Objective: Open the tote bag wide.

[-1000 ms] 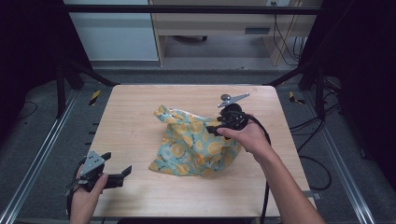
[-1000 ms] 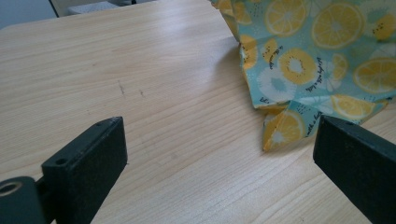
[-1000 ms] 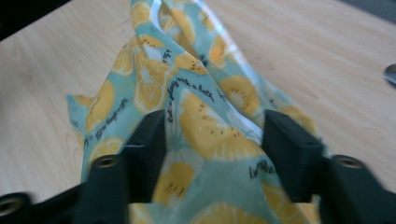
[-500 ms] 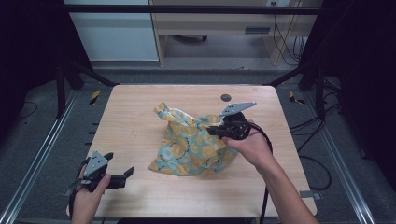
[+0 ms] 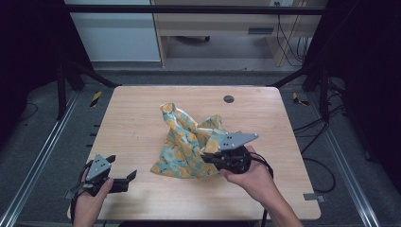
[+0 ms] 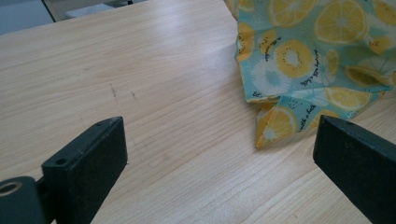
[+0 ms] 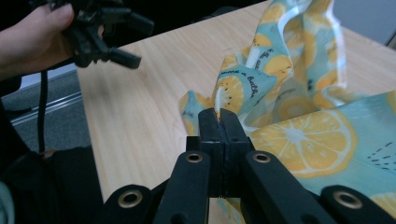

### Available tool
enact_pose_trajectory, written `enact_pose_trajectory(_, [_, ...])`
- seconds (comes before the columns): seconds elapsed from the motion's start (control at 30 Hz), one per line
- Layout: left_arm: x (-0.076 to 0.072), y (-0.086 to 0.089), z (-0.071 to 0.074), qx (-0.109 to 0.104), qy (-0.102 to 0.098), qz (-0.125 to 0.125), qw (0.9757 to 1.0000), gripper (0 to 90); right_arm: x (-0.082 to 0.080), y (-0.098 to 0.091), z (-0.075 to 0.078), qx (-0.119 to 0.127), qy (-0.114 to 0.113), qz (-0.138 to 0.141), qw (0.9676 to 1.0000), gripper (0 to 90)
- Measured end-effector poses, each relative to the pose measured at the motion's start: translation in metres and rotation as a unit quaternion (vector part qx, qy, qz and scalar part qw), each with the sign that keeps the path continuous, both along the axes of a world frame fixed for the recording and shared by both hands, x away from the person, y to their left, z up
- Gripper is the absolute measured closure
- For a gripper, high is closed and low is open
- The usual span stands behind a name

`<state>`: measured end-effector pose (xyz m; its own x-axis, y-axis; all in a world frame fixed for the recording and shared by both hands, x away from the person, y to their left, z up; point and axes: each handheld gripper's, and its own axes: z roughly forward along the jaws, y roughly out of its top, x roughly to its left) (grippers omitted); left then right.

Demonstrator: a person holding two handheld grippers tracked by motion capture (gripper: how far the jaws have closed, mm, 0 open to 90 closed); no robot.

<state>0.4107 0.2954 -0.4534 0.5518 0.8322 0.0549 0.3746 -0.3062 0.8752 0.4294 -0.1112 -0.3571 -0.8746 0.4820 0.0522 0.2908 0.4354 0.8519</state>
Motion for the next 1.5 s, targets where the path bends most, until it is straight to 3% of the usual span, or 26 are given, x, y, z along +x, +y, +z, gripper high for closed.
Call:
enact_pose_trajectory(0.33, [-0.002,-0.002,0.000,-0.004,-0.003,0.001,1.0000,2.5,-0.020,-0.004,-0.039,0.004,0.028,0.006,0.9996,89.9])
enact_pose_trajectory(0.37, [-0.002,-0.003,0.000,-0.004,-0.004,0.002,1.0000,2.5,-0.022,-0.004,-0.049,0.005,0.038,0.006,0.9992,89.8])
enact_pose_trajectory(0.5, [-0.002,-0.004,0.000,-0.004,-0.003,-0.001,1.0000,2.5,-0.026,-0.002,-0.061,0.008,0.050,0.011,0.9986,89.7])
enact_pose_trajectory(0.53, [-0.002,-0.004,-0.001,-0.003,-0.002,-0.002,1.0000,2.5,-0.029,0.000,-0.070,0.010,0.059,0.014,0.9981,89.7])
enact_pose_trajectory(0.9, [-0.003,-0.009,0.000,-0.002,-0.005,-0.010,0.9999,2.7,-0.034,0.006,-0.101,-0.008,0.083,0.010,0.9965,89.4])
enact_pose_trajectory(1.03, [-0.005,-0.011,0.001,-0.004,-0.008,-0.017,0.9998,2.9,-0.035,0.010,-0.122,-0.022,0.100,0.004,0.9947,89.4])
enact_pose_trajectory(1.27, [-0.007,-0.012,0.005,-0.014,-0.018,-0.019,0.9996,4.4,-0.034,0.013,-0.131,-0.043,0.098,-0.006,0.9943,89.2])
enact_pose_trajectory(1.33, [-0.009,-0.014,0.010,-0.020,-0.029,-0.023,0.9991,4.6,-0.034,0.012,-0.133,-0.060,0.095,-0.013,0.9936,89.0])
enact_pose_trajectory(1.5, [-0.009,-0.024,0.020,-0.017,-0.036,-0.038,0.9985,5.3,-0.036,0.013,-0.135,-0.057,0.094,-0.009,0.9939,87.3])
